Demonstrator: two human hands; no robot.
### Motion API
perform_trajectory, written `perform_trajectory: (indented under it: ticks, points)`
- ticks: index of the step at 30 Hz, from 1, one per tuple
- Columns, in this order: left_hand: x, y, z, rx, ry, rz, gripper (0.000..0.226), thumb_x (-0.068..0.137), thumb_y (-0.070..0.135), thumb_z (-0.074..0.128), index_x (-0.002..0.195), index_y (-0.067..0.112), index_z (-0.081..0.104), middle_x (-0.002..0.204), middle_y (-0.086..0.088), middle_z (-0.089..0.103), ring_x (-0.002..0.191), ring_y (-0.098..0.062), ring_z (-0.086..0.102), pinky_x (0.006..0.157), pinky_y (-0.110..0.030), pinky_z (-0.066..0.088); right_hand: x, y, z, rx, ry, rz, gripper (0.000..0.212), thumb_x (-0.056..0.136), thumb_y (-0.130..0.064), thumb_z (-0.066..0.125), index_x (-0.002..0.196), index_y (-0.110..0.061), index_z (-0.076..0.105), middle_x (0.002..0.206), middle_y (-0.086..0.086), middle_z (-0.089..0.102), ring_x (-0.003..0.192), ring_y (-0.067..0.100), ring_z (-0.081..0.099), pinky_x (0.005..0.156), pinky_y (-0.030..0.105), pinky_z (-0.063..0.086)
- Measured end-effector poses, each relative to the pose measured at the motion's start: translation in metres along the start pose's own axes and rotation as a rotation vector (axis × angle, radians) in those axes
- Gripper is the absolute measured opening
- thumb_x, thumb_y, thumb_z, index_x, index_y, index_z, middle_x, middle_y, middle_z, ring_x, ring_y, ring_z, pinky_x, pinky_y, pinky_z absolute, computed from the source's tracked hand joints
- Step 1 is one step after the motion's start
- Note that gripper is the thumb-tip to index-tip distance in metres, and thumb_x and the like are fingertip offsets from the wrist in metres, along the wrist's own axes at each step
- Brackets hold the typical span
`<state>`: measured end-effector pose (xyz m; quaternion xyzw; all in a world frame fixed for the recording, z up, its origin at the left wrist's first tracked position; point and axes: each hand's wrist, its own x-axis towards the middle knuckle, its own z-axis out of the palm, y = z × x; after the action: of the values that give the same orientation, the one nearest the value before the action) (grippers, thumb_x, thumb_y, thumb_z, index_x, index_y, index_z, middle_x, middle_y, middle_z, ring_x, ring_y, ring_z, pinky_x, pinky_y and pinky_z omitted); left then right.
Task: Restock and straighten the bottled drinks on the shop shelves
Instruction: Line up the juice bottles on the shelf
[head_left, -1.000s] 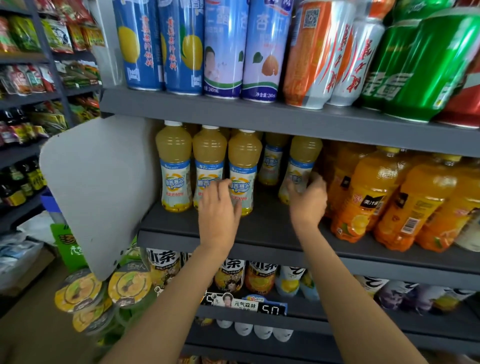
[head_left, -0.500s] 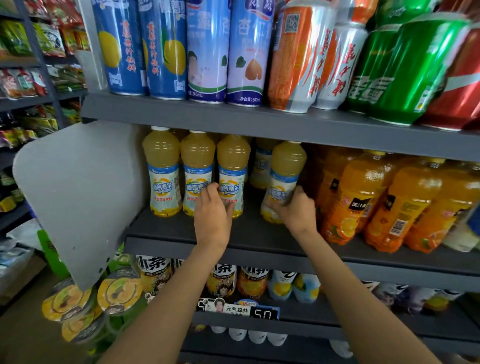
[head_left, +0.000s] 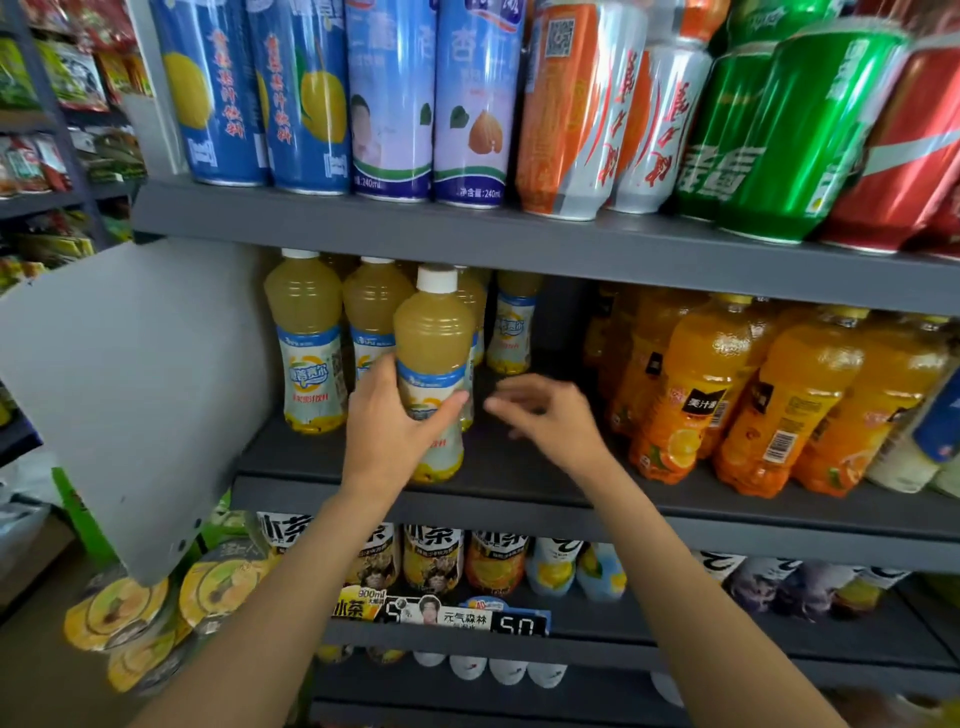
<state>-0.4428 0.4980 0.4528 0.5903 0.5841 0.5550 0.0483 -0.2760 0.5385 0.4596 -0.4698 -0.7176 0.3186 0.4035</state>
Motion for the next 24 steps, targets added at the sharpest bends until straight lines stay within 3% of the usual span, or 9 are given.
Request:
perform_trajectory:
  ticks: [3,5,10,14,19,24]
  points:
    - [0.006,-0.006,-0.008,0.026,-0.044,-0.028,0.060,0.071,0.043,0.074,0.114,0.010,0.048,0.104,0.003,0.048,0.098,-0.008,0.044,0.085,-0.022,0.037,0.034,0.023,-0.003,-0.142,0.326,0.132,0.043,0.082,-0.028,0.070,0.116,-0.005,0.060,0.109,0.008,0.066,0.100,0.017,0.061,0.079,0.020,0.047]
    - [0.008,-0.008,-0.010,0.007,-0.086,-0.035,0.061,0.072,0.042,0.073,0.117,0.012,0.046,0.107,0.004,0.048,0.100,-0.006,0.044,0.086,-0.022,0.038,0.061,0.031,0.006,-0.149,0.404,0.214,0.051,0.083,-0.029,0.068,0.127,-0.008,0.052,0.122,0.010,0.059,0.116,0.023,0.054,0.092,0.030,0.046]
    - [0.008,-0.015,-0.009,-0.022,-0.099,-0.026,0.064,0.072,0.041,0.072,0.121,0.014,0.044,0.112,0.002,0.049,0.104,-0.006,0.045,0.086,-0.021,0.038,0.112,0.037,0.029,-0.176,0.371,0.344,0.058,0.083,-0.033,0.066,0.130,-0.008,0.043,0.133,0.019,0.045,0.130,0.035,0.034,0.107,0.046,0.033]
    - [0.010,-0.017,-0.007,-0.043,-0.100,-0.012,0.063,0.072,0.039,0.073,0.122,0.014,0.043,0.112,0.003,0.048,0.104,-0.005,0.044,0.084,-0.017,0.036,0.122,0.038,0.031,-0.199,0.380,0.391,0.053,0.083,-0.032,0.066,0.126,-0.008,0.046,0.132,0.018,0.047,0.130,0.035,0.032,0.108,0.046,0.027]
    - [0.008,-0.016,-0.003,-0.048,-0.059,-0.005,0.061,0.073,0.036,0.073,0.121,0.012,0.045,0.113,-0.001,0.049,0.103,-0.003,0.041,0.084,-0.014,0.031,0.090,0.039,0.037,-0.284,0.379,0.314,0.053,0.085,-0.035,0.063,0.127,-0.008,0.046,0.130,0.017,0.051,0.131,0.032,0.031,0.106,0.046,0.026]
    - [0.008,-0.016,-0.003,-0.031,-0.072,-0.021,0.064,0.073,0.038,0.073,0.122,0.010,0.044,0.116,-0.009,0.051,0.107,-0.011,0.045,0.085,-0.020,0.034,0.064,0.030,0.043,-0.299,0.352,0.284,0.057,0.083,-0.035,0.065,0.129,-0.010,0.044,0.129,0.013,0.052,0.129,0.030,0.033,0.105,0.044,0.026]
